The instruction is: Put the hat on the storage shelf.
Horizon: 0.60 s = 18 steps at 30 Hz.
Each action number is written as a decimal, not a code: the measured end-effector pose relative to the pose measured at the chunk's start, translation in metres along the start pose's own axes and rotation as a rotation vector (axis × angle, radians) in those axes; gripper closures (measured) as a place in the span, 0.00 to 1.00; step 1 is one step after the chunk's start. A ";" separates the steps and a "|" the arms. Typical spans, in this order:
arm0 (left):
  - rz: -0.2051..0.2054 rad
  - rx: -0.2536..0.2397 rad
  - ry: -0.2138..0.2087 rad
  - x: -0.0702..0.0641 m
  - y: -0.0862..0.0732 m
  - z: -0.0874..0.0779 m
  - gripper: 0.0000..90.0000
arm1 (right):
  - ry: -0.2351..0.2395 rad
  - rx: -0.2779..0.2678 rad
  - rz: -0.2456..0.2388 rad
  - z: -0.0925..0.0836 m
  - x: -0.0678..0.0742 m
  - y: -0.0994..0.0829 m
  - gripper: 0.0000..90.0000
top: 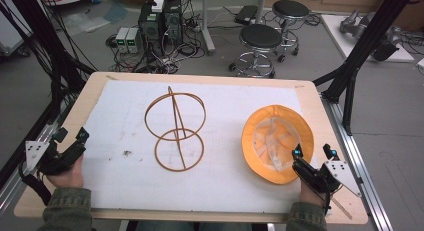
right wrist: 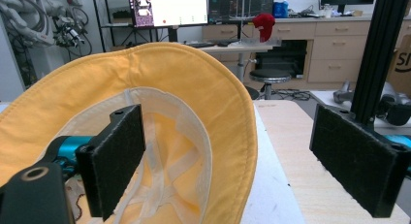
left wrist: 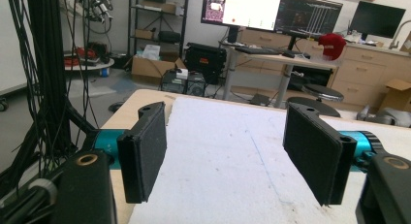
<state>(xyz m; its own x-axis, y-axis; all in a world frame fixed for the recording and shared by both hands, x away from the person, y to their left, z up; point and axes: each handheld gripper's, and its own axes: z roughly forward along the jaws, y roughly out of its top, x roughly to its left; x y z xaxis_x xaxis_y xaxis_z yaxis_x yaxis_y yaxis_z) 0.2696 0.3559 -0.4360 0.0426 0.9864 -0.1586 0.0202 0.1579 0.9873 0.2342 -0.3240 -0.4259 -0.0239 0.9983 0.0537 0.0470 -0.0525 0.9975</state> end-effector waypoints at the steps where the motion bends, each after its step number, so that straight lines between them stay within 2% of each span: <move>1: -0.001 0.000 -0.001 0.000 0.000 0.000 0.36 | -0.003 0.000 -0.003 0.000 0.000 0.000 0.13; 18: -0.011 -0.001 0.001 0.002 0.000 0.000 0.36 | -0.013 -0.003 0.015 -0.001 -0.001 0.000 0.13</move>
<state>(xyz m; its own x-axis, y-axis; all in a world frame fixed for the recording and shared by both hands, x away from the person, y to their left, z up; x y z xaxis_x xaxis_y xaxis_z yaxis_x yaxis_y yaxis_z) 0.2698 0.3574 -0.4363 0.0417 0.9847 -0.1690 0.0194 0.1683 0.9855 0.2337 -0.3253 -0.4257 -0.0105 0.9976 0.0679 0.0443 -0.0674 0.9967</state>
